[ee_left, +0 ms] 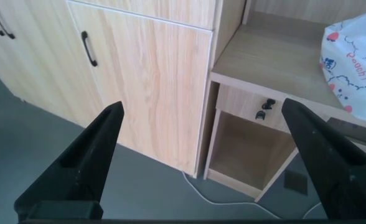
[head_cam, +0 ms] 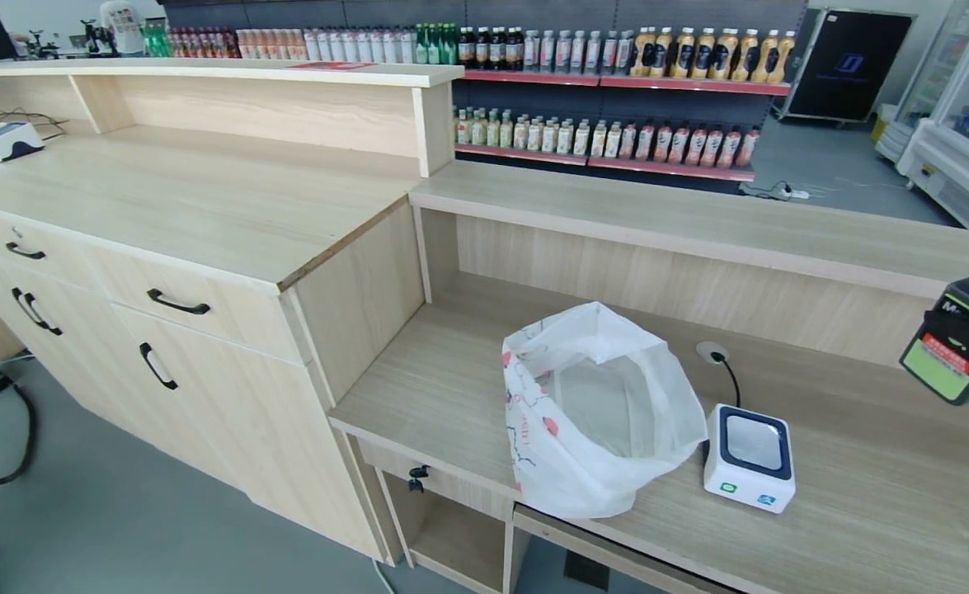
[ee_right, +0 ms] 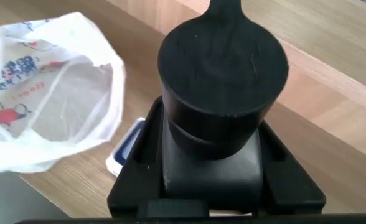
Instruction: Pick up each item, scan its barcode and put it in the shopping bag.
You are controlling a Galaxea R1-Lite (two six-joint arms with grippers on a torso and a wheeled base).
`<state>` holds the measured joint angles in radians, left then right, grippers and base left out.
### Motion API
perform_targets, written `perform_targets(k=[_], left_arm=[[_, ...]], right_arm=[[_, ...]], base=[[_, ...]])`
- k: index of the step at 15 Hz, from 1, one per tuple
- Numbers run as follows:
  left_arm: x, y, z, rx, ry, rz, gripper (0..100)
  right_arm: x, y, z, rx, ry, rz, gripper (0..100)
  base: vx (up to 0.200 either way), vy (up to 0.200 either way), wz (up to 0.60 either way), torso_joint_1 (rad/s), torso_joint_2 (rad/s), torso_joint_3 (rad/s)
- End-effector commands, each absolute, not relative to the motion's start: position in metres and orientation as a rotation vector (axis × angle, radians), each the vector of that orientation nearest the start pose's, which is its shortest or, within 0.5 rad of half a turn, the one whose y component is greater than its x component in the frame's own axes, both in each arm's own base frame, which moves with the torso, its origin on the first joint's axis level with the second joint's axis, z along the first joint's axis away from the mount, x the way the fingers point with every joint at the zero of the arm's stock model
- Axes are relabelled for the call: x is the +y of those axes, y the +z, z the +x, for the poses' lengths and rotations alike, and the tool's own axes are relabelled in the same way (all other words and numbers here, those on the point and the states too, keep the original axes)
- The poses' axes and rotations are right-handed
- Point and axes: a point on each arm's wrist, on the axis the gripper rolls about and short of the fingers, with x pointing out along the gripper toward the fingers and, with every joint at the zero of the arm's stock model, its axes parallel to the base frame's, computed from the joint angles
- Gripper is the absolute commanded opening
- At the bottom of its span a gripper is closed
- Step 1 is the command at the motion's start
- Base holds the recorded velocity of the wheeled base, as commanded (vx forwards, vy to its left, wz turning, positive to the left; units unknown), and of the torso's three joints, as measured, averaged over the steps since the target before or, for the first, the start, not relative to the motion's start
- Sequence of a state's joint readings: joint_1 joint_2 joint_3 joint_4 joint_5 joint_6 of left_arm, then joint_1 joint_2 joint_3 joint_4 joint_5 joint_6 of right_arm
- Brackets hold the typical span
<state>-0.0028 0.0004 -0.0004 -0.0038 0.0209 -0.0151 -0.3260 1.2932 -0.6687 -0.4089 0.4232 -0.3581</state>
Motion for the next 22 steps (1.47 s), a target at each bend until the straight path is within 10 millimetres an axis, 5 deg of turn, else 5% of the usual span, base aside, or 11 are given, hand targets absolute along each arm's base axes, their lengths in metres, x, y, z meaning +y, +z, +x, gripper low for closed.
perform_targets(k=[1,4,9,13,22], left_arm=[[0.001,0.076,-0.023,-0.005,0.018,-0.015,100],[0.001,0.076,-0.023,-0.005,0.018,-0.015,100],[0.001,0.076,-0.023,-0.005,0.018,-0.015,100],[0.001,0.076,-0.023,-0.005,0.018,-0.015,100],[0.001,0.076,-0.023,-0.005,0.018,-0.015,100]], right_arm=[[-0.023,0.229,0.208,0.158,0.118,-0.205,0],[0.002,0.202,0.238,0.275,0.176,-0.192,0],[0.003,0.154,0.296,0.349,0.204,-0.178,0],[0.002,0.126,0.321,0.308,0.411,-0.146,0],[-0.003,0.076,0.365,0.225,0.478,-0.252,0]], base=[[0.000,0.000,0.60,0.002,0.00,0.007],[0.000,0.000,0.20,0.004,0.00,0.001],[0.000,0.000,0.00,0.000,0.00,0.000],[0.000,0.000,0.00,0.000,0.00,0.000],[0.000,0.000,0.00,0.000,0.00,0.000]])
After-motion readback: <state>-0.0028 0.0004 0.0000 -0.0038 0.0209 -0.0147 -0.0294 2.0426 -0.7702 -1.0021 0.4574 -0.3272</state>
